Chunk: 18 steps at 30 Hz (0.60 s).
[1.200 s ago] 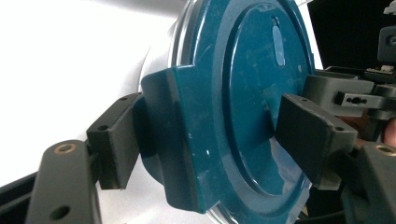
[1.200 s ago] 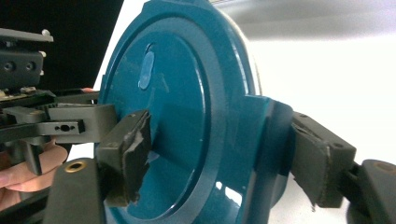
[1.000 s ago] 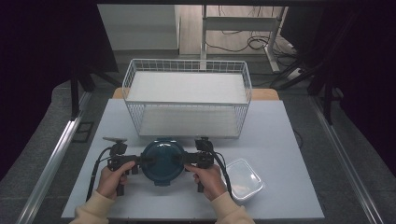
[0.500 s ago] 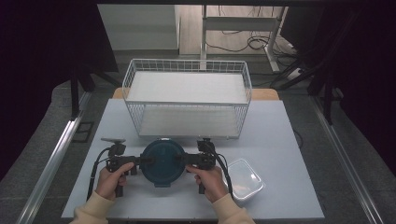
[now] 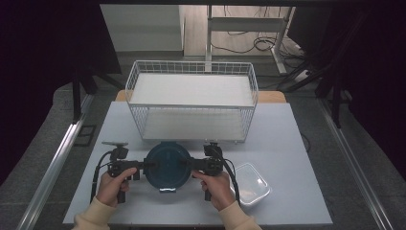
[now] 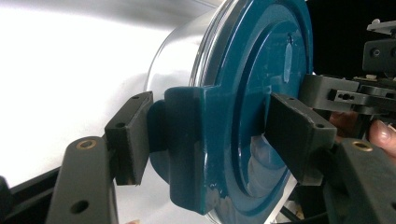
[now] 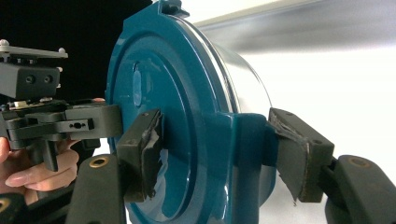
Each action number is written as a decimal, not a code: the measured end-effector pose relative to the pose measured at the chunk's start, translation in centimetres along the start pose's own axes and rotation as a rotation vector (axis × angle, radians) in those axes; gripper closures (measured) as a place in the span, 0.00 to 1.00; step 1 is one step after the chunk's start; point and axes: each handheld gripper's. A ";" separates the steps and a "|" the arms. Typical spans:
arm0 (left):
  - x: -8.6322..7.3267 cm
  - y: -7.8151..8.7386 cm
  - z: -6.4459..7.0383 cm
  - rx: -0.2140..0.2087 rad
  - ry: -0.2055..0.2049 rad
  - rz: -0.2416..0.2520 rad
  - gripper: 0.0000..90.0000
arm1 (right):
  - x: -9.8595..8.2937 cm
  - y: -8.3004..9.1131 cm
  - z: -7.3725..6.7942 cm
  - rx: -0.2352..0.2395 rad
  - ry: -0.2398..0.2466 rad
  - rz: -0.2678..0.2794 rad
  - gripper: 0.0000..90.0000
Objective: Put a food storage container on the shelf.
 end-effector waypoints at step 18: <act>0.2 0.7 3.3 -0.032 -0.072 0.018 0.38 | 1.5 3.4 -1.6 -0.019 0.063 0.028 0.41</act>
Point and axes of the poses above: each handheld gripper's, and its own axes: y roughly backward along the jaws, x roughly out of its top, z roughly to its right, and after that the axes turned 12 degrees about y, right-handed
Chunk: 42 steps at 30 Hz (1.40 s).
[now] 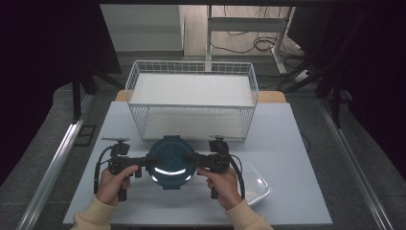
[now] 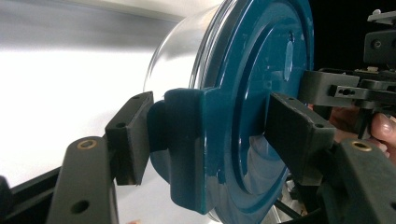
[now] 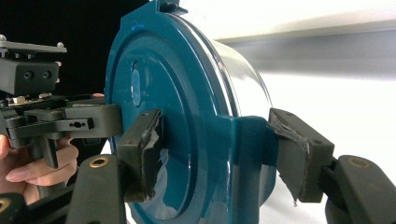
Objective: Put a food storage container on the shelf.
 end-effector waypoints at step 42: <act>6.2 1.1 8.4 -0.020 -0.114 0.014 0.38 | 7.2 6.3 -1.2 -0.026 0.075 0.081 0.42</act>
Point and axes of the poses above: each handheld gripper's, and its own axes: y roughly backward along the jaws, x roughly out of its top, z roughly to its right, and after that the axes turned 12 degrees about y, right-handed
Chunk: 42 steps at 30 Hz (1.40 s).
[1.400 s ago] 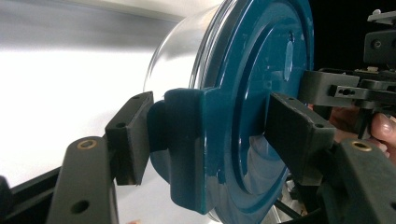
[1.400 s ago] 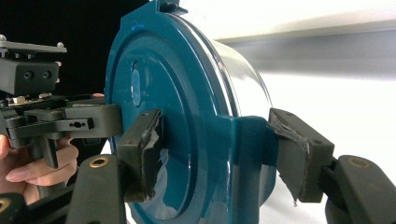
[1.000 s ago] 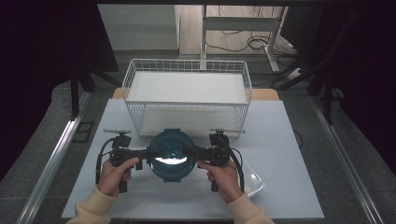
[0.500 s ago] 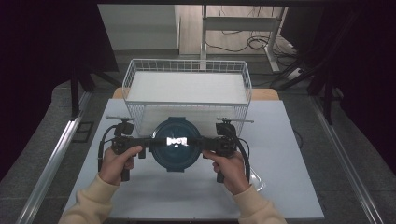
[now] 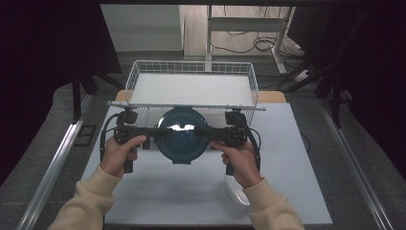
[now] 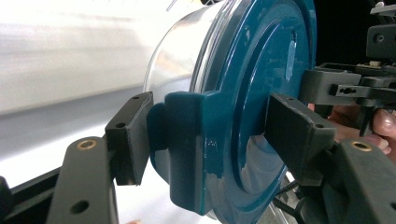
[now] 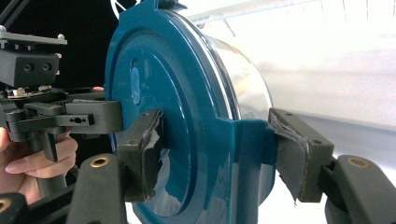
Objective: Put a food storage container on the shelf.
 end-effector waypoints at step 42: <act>9.2 1.9 6.5 0.021 -0.083 0.049 0.38 | 9.1 2.8 -0.2 0.026 0.045 0.043 0.42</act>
Point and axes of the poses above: each handheld gripper's, and its own axes: y roughly backward along the jaws, x roughly out of its top, z roughly to its right, and after that the axes turned 12 degrees about y, right-handed
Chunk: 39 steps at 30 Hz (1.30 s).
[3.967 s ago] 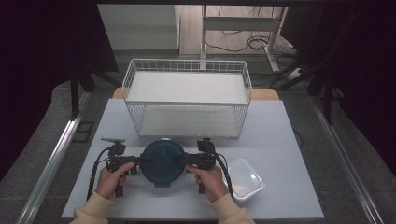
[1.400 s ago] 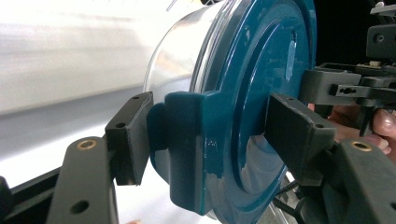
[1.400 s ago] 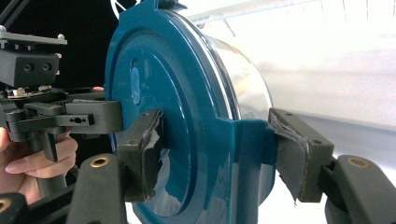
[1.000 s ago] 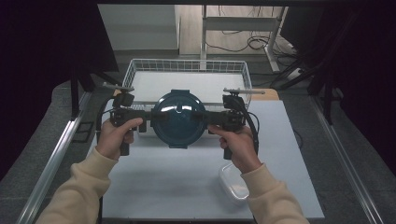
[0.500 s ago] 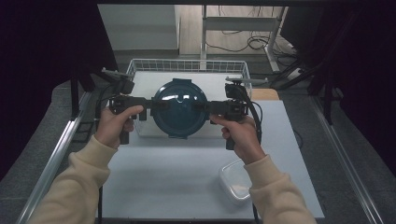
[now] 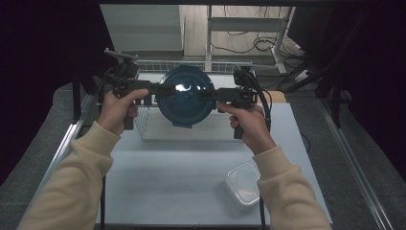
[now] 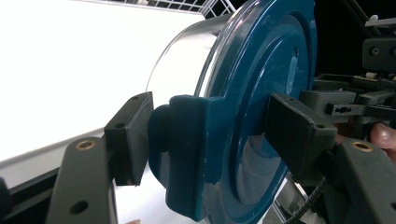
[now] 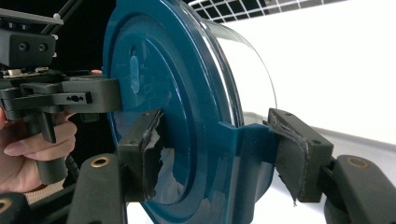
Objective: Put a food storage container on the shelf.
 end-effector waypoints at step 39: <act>6.5 -5.6 -3.7 0.004 0.073 -0.056 0.38 | 5.5 -3.7 7.2 0.008 -0.018 -0.080 0.42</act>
Point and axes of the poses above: each handheld gripper's, and its own axes: y roughly backward along the jaws, x roughly out of its top, z roughly to its right, and after that the axes turned 12 degrees about y, right-handed
